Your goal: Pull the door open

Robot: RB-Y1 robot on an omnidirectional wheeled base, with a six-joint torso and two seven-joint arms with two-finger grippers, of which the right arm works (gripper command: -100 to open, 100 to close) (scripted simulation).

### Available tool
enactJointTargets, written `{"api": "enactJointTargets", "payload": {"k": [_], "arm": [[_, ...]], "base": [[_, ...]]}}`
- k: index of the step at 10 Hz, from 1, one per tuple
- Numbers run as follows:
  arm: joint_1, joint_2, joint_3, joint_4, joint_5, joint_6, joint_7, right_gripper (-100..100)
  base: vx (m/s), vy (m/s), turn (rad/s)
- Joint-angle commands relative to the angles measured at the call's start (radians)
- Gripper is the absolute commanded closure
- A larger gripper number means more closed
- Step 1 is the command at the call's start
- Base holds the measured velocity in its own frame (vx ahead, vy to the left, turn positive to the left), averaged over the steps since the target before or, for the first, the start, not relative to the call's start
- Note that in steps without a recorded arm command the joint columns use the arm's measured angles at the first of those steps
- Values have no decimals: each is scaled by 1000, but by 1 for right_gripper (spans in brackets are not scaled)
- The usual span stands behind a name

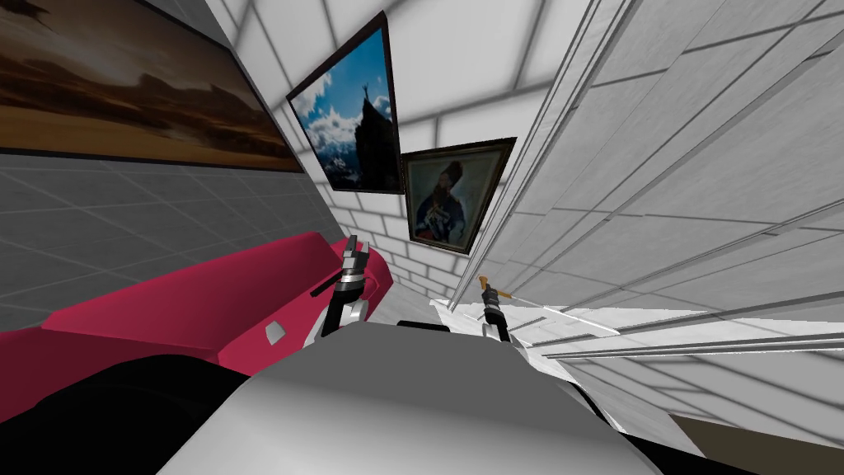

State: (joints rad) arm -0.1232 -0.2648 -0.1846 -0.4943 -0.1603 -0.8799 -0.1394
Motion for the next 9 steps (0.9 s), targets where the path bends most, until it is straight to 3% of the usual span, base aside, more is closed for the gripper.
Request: {"api": "enactJointTargets", "payload": {"k": [1,9], "arm": [[4,-6,9,-1,6,-5,-11,100],[39,-59,92,-12,59,-47,-115,100]], "base": [[-117,-12,75],[-227,-49,120]]}}
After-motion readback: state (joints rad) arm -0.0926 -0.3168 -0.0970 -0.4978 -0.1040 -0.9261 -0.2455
